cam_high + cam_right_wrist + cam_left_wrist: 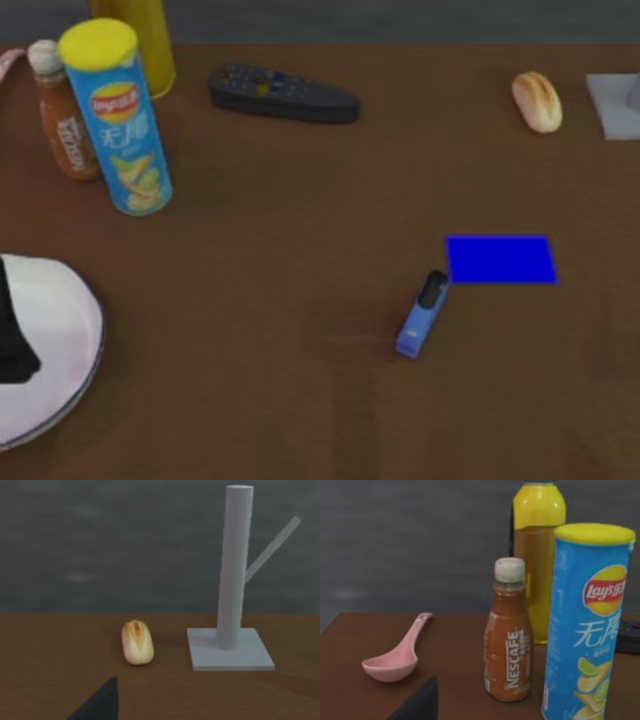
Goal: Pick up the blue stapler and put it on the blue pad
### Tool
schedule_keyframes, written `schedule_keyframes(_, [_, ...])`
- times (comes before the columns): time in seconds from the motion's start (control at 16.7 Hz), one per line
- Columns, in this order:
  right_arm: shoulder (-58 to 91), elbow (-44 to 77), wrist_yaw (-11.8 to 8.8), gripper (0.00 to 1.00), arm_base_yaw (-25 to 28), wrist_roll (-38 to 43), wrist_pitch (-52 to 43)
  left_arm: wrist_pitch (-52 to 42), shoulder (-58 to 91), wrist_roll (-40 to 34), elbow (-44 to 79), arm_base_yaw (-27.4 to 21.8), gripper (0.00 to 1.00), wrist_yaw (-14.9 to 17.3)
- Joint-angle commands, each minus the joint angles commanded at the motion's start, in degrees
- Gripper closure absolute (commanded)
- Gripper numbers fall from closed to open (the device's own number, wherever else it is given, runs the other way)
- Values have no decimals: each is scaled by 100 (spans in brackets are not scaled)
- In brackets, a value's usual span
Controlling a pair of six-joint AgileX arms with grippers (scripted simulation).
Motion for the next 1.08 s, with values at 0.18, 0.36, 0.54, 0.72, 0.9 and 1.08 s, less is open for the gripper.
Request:
schedule_keyframes(0.18, [57,56,-4,0,25,38,-43,0,0,0,0,0,0,0])
schedule_keyframes(0.36, [593,578,-19,0,234,384,-426,0,0,0,0,0,0,0])
schedule_keyframes(0.54, [1671,1588,-22,0,581,1001,-1109,0,0,0,0,0,0,0])
schedule_keyframes(0.72, [3276,2920,-13,0,1017,1789,-2004,0,0,0,0,0,0,0])
schedule_keyframes(0.9, [5199,4362,-3,0,1502,2661,-3026,0,0,0,0,0,0,0])
schedule_keyframes(1.08, [7019,5754,0,0,2002,3544,-4081,0,0,0,0,0,0,0])
